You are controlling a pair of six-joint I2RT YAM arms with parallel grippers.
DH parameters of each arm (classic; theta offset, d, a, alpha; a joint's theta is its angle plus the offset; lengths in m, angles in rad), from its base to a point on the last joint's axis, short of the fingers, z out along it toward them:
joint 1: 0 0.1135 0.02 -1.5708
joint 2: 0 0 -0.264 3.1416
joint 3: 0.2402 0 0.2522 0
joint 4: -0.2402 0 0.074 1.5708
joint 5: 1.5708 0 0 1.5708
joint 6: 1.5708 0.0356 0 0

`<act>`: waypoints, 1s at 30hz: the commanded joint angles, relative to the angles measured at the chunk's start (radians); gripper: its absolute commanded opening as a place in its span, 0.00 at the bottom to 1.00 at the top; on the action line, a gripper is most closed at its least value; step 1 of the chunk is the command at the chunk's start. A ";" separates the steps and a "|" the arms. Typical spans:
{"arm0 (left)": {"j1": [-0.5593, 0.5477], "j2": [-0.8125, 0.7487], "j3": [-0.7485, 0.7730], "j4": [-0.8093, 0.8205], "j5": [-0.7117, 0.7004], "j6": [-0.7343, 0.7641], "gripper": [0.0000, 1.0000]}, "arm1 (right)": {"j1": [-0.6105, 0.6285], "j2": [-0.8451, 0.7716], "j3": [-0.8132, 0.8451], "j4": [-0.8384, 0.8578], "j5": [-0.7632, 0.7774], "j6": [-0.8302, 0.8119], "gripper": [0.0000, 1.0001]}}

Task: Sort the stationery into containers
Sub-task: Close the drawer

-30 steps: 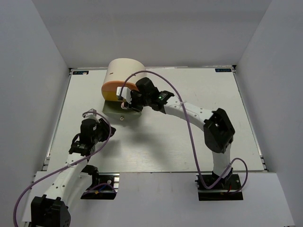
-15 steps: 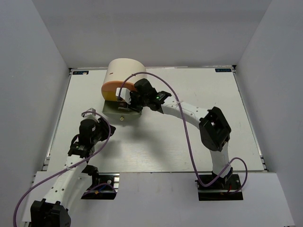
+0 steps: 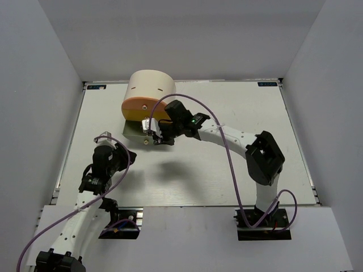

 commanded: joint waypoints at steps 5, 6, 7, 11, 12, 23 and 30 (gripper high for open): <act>-0.003 -0.033 0.059 -0.064 -0.040 -0.031 0.68 | 0.025 0.118 0.090 -0.016 0.133 -0.006 0.00; -0.003 -0.033 0.059 -0.064 -0.040 -0.031 0.70 | 0.027 0.124 0.093 0.005 0.172 0.003 0.00; -0.003 -0.033 0.068 -0.064 -0.040 -0.031 0.71 | 0.028 0.136 0.094 0.024 0.190 0.010 0.00; -0.003 -0.043 0.077 -0.085 -0.051 -0.031 0.74 | 0.030 0.161 0.082 0.106 0.301 0.044 0.00; -0.003 -0.043 0.077 -0.085 -0.051 -0.031 0.74 | 0.031 0.164 0.082 0.116 0.357 0.055 0.00; -0.003 -0.061 0.077 -0.105 -0.069 -0.040 0.74 | 0.036 0.196 0.093 0.209 0.479 0.092 0.00; -0.003 -0.070 0.088 -0.136 -0.078 -0.050 0.75 | 0.036 0.262 0.159 0.232 0.539 0.096 0.01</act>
